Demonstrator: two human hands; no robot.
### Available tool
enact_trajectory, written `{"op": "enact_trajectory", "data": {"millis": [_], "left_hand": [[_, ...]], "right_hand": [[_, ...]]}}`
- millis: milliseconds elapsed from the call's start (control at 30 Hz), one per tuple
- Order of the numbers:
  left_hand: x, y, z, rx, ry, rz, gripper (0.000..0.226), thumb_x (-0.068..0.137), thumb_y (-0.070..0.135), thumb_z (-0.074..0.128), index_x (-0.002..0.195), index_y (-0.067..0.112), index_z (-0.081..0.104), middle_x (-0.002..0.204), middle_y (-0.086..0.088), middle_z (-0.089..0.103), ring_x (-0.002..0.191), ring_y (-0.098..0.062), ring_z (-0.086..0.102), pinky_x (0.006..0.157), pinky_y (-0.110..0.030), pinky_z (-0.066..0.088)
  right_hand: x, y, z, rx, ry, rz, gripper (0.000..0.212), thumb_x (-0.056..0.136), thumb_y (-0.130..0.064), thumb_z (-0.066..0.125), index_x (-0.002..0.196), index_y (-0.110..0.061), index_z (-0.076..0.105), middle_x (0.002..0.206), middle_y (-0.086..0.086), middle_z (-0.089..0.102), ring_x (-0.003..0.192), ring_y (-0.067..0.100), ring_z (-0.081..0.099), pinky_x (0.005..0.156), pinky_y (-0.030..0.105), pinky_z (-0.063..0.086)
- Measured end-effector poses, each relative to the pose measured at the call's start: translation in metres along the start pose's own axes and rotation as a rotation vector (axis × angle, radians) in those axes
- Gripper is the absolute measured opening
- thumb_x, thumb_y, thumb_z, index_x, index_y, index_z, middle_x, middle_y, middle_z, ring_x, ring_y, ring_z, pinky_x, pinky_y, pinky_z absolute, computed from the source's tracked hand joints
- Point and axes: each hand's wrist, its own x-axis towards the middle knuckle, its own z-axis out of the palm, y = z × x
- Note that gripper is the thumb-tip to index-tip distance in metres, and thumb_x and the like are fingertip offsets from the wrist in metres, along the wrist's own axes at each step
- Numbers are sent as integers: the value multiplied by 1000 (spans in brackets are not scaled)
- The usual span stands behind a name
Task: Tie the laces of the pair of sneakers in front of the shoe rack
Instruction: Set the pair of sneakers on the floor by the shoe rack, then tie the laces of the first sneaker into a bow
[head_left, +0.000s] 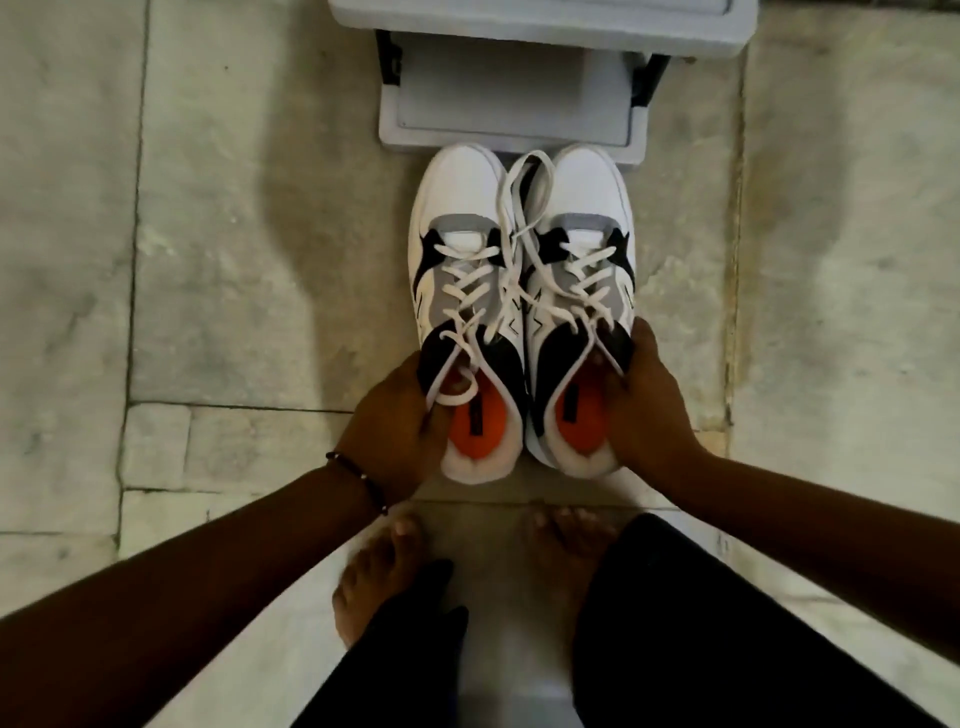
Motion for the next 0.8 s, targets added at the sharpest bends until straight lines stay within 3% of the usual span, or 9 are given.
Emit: {"op": "enact_trajectory", "data": {"millis": [133,233,333,400,500,600,667,733,800], "left_hand": [[5,-2,-1,0,-8,12,60,82,47,31,129,13,44,108,-14,65,89,-24,63,74,-30,52],[8,-3,0,61,-19,66,48,85,35,35,124,9,49,104,-15,65,80,-18,57,64,-11,36],[11,-4,0,79,-71,1,44,88,29,37,125,7,46,109,-19,62,91,-29,59,68,-23,40],[14,1,-1,101,-132,-103,38,92,24,43,123,3,47,113,-22,60,97,-33,58,73,-30,45],[23,11,-3,200,-278,-238,37,90,25,48,118,1,52,117,-24,58,104,-36,56,75,-31,44],[20,34,-15,295,-394,-237,52,84,38,51,125,7,51,127,-21,56,114,-32,54,91,-33,44],[14,46,-26,394,-420,-209,56,85,41,49,134,12,43,133,-21,52,119,-31,51,95,-31,41],[11,55,-35,500,-432,-167,54,92,35,44,139,11,34,138,-21,47,125,-30,46,98,-29,38],[8,60,-46,560,-403,-161,48,93,36,41,129,5,45,134,-21,51,121,-31,50,92,-31,41]], "right_hand": [[3,4,-9,-84,-90,-40,40,95,-31,43,132,-19,31,105,-8,52,83,10,51,60,19,37],[9,8,-13,-212,-125,-83,45,94,-35,44,132,-15,31,100,-4,52,75,12,52,56,24,36],[15,6,-21,-348,-158,-95,46,91,-41,48,125,-12,36,91,2,58,67,12,53,53,24,38],[19,-2,-29,-448,-206,-86,47,89,-41,53,122,-10,40,103,10,61,80,22,56,63,31,43],[21,-13,-43,-519,-292,-63,36,86,-30,60,115,-9,53,107,9,59,90,20,53,74,29,41],[1,-35,-54,-445,-341,1,11,87,-19,58,92,-10,57,81,3,54,69,14,49,56,20,40],[-13,-48,-53,-481,-298,-36,10,86,-21,60,83,-12,55,73,-1,50,64,12,47,49,16,37],[-22,-56,-48,-512,-256,-105,11,85,-21,59,77,-15,54,74,-4,52,70,12,51,50,17,38],[-27,-57,-39,-534,-238,-114,9,84,-19,58,77,-15,54,84,1,60,77,16,56,58,22,44]]}}
